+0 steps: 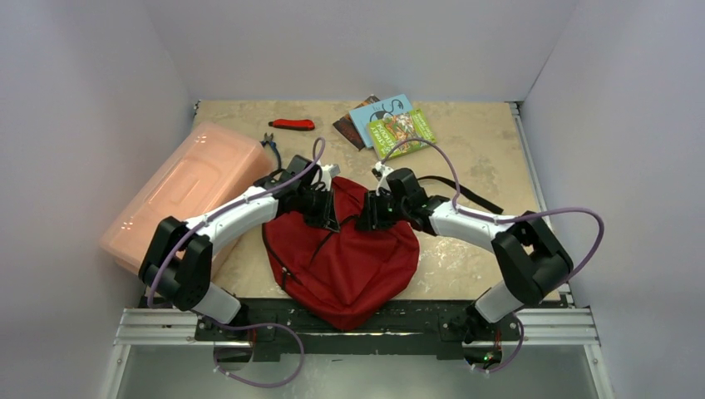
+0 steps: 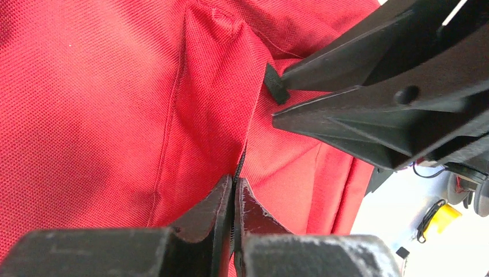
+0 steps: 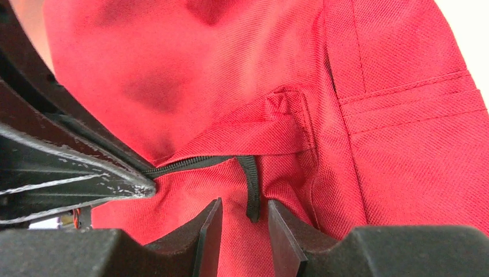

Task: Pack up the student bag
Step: Zip the student bag at the center of the board.

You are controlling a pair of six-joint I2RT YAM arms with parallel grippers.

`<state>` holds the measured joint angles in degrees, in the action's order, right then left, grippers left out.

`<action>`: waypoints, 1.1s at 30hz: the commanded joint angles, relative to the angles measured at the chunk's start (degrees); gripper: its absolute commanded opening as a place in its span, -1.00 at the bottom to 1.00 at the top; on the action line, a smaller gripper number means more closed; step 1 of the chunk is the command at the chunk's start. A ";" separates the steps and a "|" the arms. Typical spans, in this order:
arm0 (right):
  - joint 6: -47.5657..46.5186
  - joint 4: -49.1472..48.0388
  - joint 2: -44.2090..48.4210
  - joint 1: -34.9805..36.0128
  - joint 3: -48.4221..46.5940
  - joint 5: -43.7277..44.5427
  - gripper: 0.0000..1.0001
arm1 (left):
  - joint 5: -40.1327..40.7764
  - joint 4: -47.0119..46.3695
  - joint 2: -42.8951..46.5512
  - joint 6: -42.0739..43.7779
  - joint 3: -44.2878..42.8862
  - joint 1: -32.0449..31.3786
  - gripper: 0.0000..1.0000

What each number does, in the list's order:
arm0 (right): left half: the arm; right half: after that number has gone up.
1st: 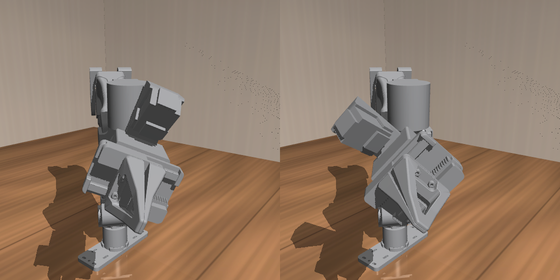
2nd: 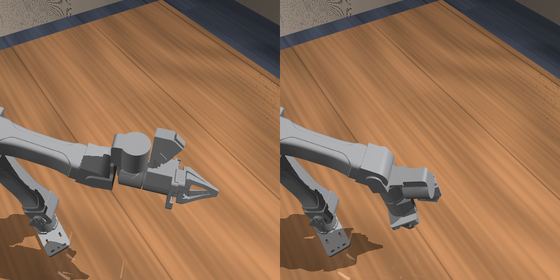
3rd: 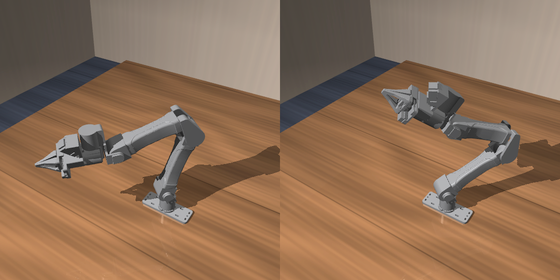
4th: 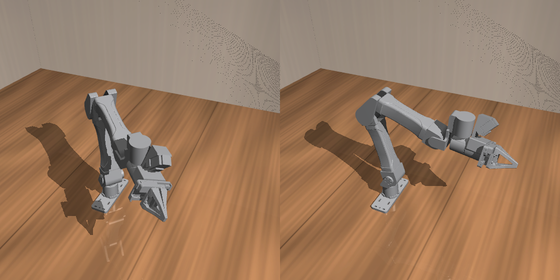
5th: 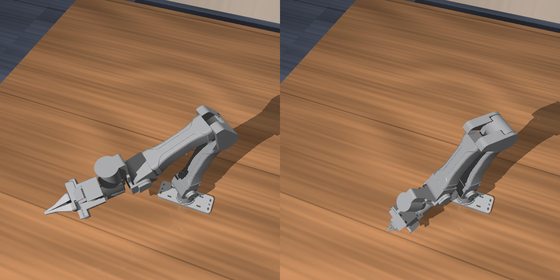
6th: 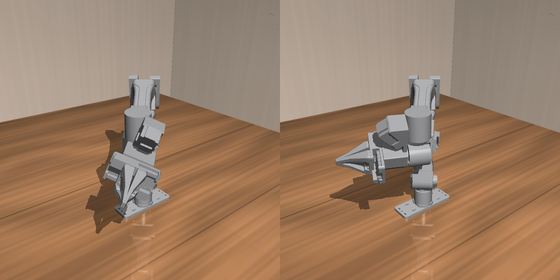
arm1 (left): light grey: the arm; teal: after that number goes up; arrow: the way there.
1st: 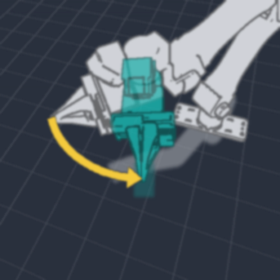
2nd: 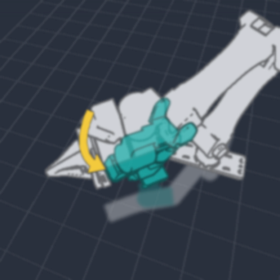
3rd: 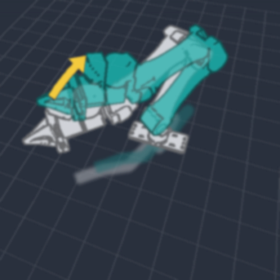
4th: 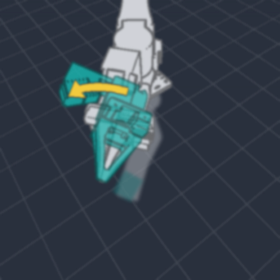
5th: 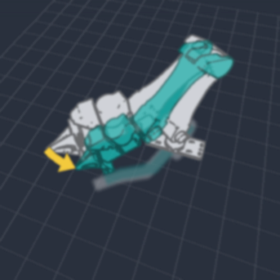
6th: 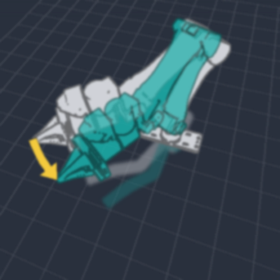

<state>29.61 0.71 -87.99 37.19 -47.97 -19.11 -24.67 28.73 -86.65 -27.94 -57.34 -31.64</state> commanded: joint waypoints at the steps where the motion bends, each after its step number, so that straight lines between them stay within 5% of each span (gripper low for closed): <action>1: 0.19 -4.51 -1.61 0.16 -2.30 -1.15 -0.23 | -0.74 -2.68 1.25 -1.02 1.35 -0.61 -1.00; 9: -0.57 -5.52 -4.27 0.15 -4.74 -0.60 -0.25 | -1.66 -3.86 1.39 -1.63 2.23 -1.22 -1.00; 17: -3.00 -3.25 -5.70 2.74 -6.15 6.01 -0.50 | -1.47 -3.42 1.85 -1.74 1.95 -1.49 -1.00; 24: -2.82 -2.38 -2.24 3.54 -4.59 5.49 -1.00 | -0.81 -0.95 3.31 -0.49 0.78 -1.31 -1.00; 29: -1.16 -0.92 0.68 3.59 -3.57 2.69 -1.00 | -0.29 -0.74 5.12 -0.59 -0.80 -0.56 -0.19; 33: -0.09 -1.77 2.76 3.59 -1.94 1.93 -1.00 | 1.71 -0.61 2.31 -1.37 -5.28 -0.20 0.13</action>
<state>28.05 -0.10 -88.62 40.51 -51.51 -14.81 -24.56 28.93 -83.66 -28.95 -57.08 -32.32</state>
